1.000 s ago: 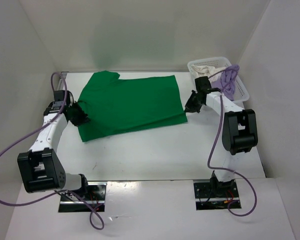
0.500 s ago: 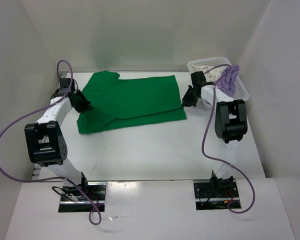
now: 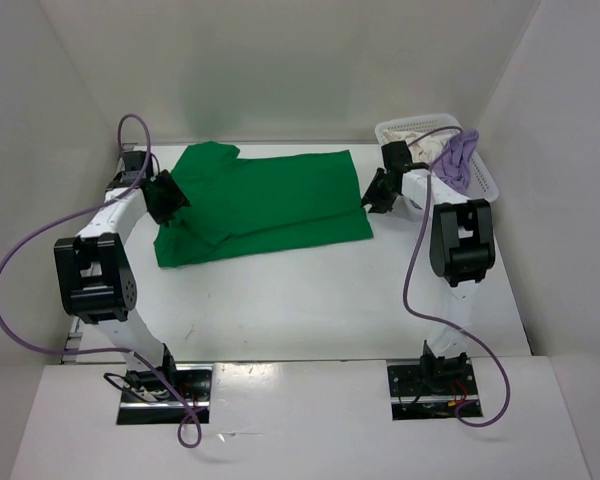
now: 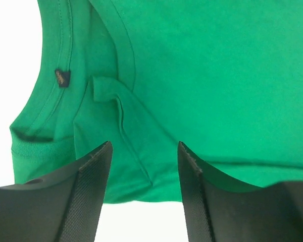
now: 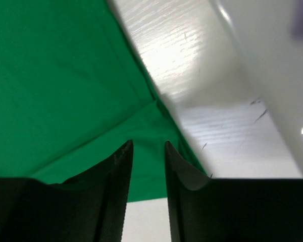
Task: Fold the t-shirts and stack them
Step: Fold the flattened tshirt in 1/3 of the way
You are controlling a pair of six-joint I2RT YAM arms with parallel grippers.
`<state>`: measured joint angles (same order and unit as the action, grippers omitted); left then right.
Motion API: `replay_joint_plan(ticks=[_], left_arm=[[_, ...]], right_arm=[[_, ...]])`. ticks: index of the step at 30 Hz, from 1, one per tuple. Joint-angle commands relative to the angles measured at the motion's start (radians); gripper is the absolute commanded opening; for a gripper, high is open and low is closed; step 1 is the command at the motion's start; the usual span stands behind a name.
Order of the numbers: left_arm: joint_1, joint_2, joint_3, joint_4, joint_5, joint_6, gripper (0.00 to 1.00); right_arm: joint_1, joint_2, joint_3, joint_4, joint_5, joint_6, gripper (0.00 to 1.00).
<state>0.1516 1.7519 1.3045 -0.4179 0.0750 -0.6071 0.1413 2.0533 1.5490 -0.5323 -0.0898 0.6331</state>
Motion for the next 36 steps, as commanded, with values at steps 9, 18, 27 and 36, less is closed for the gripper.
replay_joint_plan(ticks=[9,18,27,36], left_arm=[[0.025,-0.342,-0.298,-0.03,0.035,-0.06,0.01],[0.039,-0.373,-0.404,0.013,0.085,-0.085,0.23],[0.057,-0.244,-0.404,0.065,0.075,-0.085,0.35],[0.095,-0.117,-0.311,0.065,0.003,-0.051,0.35]], right_arm=[[0.021,-0.332,-0.377,0.106,0.056,0.049,0.0],[0.021,-0.243,-0.412,0.199,0.045,0.091,0.39],[0.021,-0.15,-0.348,0.222,0.055,0.128,0.28],[0.021,-0.269,-0.498,0.193,0.111,0.181,0.03]])
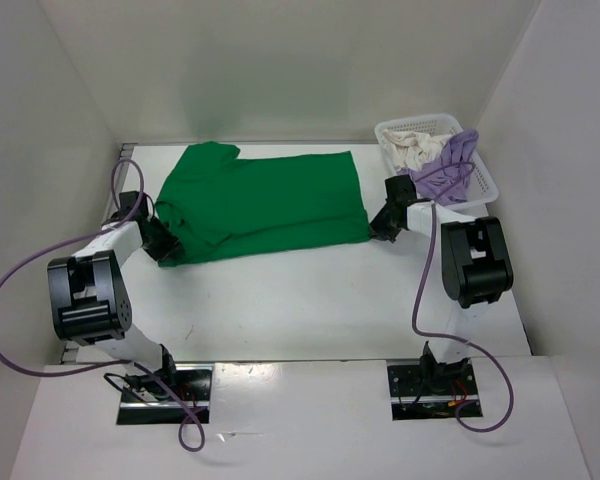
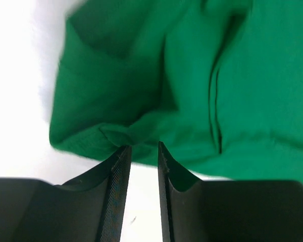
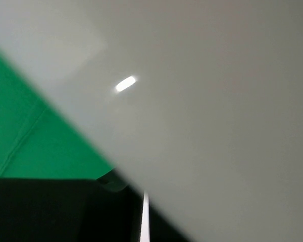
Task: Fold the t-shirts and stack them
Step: Fold the flattened tshirt in 1/3 of the way
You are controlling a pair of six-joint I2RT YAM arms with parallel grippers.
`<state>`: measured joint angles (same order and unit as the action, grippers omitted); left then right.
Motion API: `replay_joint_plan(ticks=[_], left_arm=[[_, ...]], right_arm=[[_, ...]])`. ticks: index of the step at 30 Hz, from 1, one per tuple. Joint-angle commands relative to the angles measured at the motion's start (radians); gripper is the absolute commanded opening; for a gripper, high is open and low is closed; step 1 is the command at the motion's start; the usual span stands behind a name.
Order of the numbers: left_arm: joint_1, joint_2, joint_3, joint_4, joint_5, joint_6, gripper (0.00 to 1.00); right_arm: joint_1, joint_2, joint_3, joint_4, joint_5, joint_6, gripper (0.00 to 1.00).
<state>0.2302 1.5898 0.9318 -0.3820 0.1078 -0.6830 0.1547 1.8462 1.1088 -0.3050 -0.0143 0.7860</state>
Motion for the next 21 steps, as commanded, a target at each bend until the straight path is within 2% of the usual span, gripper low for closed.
replay_joint_plan(ticks=[1,3,12,16,19,21], left_arm=[[0.017,0.062,0.091,0.029,-0.03,0.025,0.35],[0.017,0.088,0.117,0.029,-0.03,0.036,0.36],[0.017,0.196,0.209,0.029,-0.03,0.066,0.41],[0.017,0.155,0.22,0.008,-0.049,0.086,0.46],[0.017,0.035,0.164,0.008,-0.037,0.086,0.54],[0.017,-0.042,0.142,-0.018,-0.046,0.098,0.54]], right_arm=[[0.008,-0.083,-0.087,-0.045,0.036,0.029,0.03],[0.008,-0.103,-0.116,-0.057,0.047,0.029,0.0],[-0.001,-0.232,-0.204,-0.127,0.103,0.038,0.0],[-0.01,-0.255,-0.214,-0.128,0.103,0.038,0.0],[-0.01,-0.277,-0.201,-0.128,0.074,0.024,0.19],[0.002,-0.31,-0.188,-0.137,0.083,0.001,0.33]])
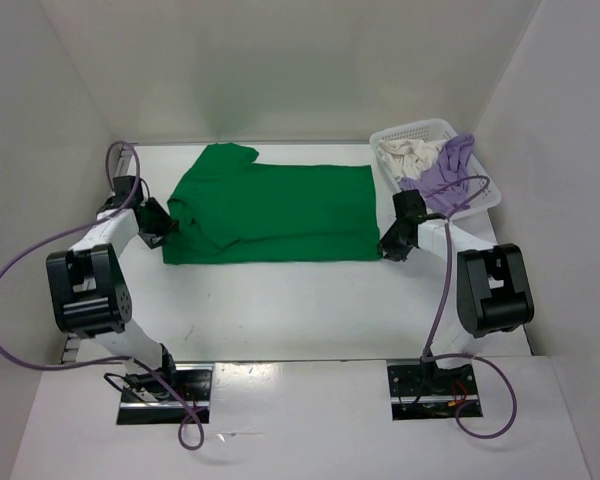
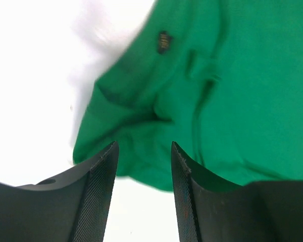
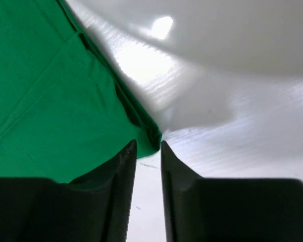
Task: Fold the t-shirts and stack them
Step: Fold the flattened tshirt in 1/3 of the way
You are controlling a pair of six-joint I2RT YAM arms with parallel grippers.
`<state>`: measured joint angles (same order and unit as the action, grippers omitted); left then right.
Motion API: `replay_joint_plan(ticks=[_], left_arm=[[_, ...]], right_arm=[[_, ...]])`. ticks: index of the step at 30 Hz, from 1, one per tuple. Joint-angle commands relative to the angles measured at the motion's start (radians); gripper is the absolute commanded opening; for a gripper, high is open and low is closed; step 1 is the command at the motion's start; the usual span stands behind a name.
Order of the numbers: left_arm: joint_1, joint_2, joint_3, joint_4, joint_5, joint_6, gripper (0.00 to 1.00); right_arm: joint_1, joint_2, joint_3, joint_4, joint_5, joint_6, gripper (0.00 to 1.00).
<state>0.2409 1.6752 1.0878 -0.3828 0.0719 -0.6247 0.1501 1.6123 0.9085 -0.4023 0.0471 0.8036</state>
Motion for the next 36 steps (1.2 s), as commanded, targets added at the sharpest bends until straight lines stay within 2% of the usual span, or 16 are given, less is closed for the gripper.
replay_joint_plan(ticks=[1,6,10,12,13,14,15,17,19,20,21,23,24,26,29,36], left_arm=[[0.006,-0.147,-0.034,-0.027,-0.011,0.04,0.54],[0.006,-0.222,-0.068,-0.065,0.023,0.051,0.5],[-0.012,-0.25,-0.088,-0.065,0.06,0.039,0.42],[-0.07,-0.266,-0.104,-0.054,0.06,0.03,0.33],[-0.092,-0.266,-0.104,-0.054,0.031,0.029,0.2],[-0.11,-0.253,-0.124,-0.054,-0.015,0.029,0.14],[-0.12,-0.253,-0.134,-0.042,-0.015,0.029,0.1],[-0.12,-0.226,-0.143,-0.033,0.012,0.019,0.08],[-0.12,-0.212,-0.154,-0.033,0.012,0.019,0.15],[-0.12,-0.201,-0.164,-0.044,-0.006,0.019,0.24],[-0.12,-0.201,-0.164,-0.044,-0.026,0.01,0.44],[-0.106,-0.201,-0.174,-0.044,-0.026,-0.004,0.57],[-0.094,-0.189,-0.174,-0.053,-0.026,-0.004,0.6],[-0.058,-0.189,-0.198,-0.053,-0.026,-0.041,0.6],[-0.005,-0.189,-0.244,-0.027,-0.009,-0.09,0.56],[0.008,-0.089,-0.215,0.007,-0.052,-0.11,0.54]], right_arm=[[0.006,-0.104,0.036,-0.04,0.022,-0.017,0.37],[0.006,-0.137,0.145,-0.092,0.013,-0.07,0.49],[0.006,-0.149,0.199,-0.115,-0.032,-0.093,0.49],[0.034,-0.149,0.208,-0.115,-0.058,-0.093,0.35],[0.054,-0.135,0.208,-0.115,-0.058,-0.093,0.26],[0.107,-0.124,0.208,-0.101,-0.067,-0.093,0.07],[0.138,-0.091,0.208,-0.092,-0.076,-0.084,0.01],[0.239,-0.048,0.217,-0.066,-0.076,-0.051,0.01],[0.301,0.016,0.233,-0.047,-0.087,-0.04,0.01],[0.324,0.033,0.243,-0.029,-0.087,-0.024,0.01],[0.338,0.046,0.244,0.008,-0.098,-0.024,0.04],[0.347,0.086,0.244,0.019,-0.122,-0.024,0.09],[0.347,0.096,0.244,0.019,-0.122,-0.024,0.18],[0.347,0.107,0.244,0.028,-0.109,-0.024,0.26],[0.347,0.119,0.196,0.065,-0.099,-0.001,0.28],[0.347,0.162,0.165,0.099,-0.059,0.009,0.36]])
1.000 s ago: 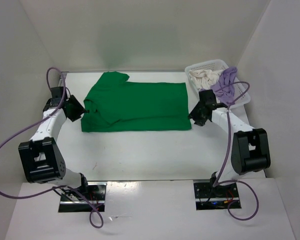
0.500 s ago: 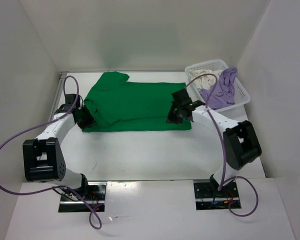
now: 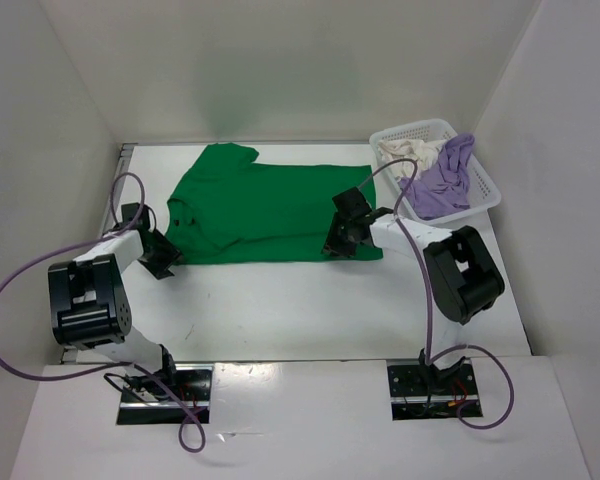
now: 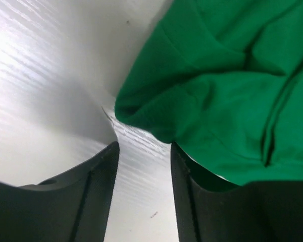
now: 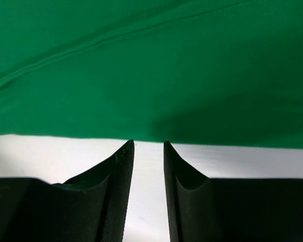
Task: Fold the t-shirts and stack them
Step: Fold the flattened tshirt in 1/3 of the way
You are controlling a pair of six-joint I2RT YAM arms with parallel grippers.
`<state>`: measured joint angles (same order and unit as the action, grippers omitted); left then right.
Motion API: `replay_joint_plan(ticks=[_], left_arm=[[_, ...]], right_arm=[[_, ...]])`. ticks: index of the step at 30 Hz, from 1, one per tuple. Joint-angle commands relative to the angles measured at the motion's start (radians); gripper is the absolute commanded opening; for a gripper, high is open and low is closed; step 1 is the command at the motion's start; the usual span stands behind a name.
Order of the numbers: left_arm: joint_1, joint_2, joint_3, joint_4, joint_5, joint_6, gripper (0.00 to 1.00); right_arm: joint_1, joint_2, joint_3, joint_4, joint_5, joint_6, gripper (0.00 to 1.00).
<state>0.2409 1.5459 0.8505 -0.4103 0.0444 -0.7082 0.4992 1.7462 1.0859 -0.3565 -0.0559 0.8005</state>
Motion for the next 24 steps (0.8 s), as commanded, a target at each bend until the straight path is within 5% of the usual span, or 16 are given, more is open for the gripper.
replay_joint_plan(ticks=[1,7,13,24], left_arm=[[0.02,0.049,0.01,0.044,-0.035,-0.036,0.52],[0.032,0.082,0.036,0.087,-0.07,-0.045,0.31],[0.104,0.089,0.025,0.016,-0.058,0.015,0.0],[0.129,-0.158,0.027,-0.283,0.136,0.033,0.01]], right_arm=[[-0.002,0.044,-0.012,0.053,0.044,0.012,0.36],[-0.002,0.094,-0.003,0.062,0.054,0.012,0.39],[-0.002,0.116,-0.015,0.034,0.103,0.022,0.12],[0.048,-0.152,-0.269,-0.033,0.054,0.063,0.0]])
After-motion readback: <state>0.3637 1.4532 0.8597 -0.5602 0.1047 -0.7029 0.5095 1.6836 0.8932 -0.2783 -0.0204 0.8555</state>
